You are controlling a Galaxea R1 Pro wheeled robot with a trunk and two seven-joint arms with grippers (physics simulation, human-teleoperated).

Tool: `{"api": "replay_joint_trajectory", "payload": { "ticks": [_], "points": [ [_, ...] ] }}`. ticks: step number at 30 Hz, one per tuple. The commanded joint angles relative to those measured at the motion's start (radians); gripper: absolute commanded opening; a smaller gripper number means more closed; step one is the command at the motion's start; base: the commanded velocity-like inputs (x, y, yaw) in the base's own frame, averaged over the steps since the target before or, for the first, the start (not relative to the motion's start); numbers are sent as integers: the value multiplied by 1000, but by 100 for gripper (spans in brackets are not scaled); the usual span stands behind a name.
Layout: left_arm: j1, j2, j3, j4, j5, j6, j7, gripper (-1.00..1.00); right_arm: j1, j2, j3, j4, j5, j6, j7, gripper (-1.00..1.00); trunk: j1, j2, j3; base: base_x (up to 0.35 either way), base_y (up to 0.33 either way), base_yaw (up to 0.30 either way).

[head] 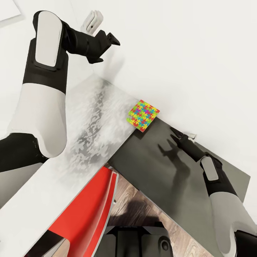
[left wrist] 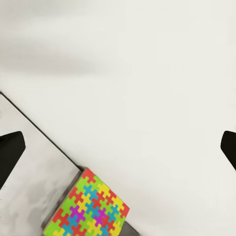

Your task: Put all the toys in the child's room - the three board games (two on the bed and one on the table), the two jigsaw puzzles on the table, and the tennis ball on the table - inside the toy box on the table in the child's room.

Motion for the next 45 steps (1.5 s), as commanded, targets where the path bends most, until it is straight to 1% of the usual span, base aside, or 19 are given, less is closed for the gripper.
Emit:
{"api": "replay_joint_trajectory", "payload": {
  "ticks": [1, 12, 21, 31, 45],
  "points": [
    [-1, -1, 3, 1, 11, 3, 10, 100, -1, 0, -1, 1, -5, 6, 2, 100, 1, -2, -1, 0, 0, 126],
    [-3, 2, 3, 3, 13, 3, 10, 100, -2, 1, 8, 3, -3, 2, 6, 100, 1, -2, -1, 0, 0, 141],
    [-2, 3, -5, 4, 14, 4, 10, 100, -7, 1, 20, 4, -4, 0, 6, 100, 1, -2, -1, 0, 0, 48],
    [-1, 5, -11, 4, 15, 4, 10, 100, -23, 1, 23, 4, -4, -1, 6, 100, 1, -2, -1, 0, 0, 37],
    [0, 6, -13, 4, 15, 4, 10, 100, -37, 0, 24, 4, -3, -1, 6, 100, 1, -2, 0, 0, 0, 152]
  ]
}}
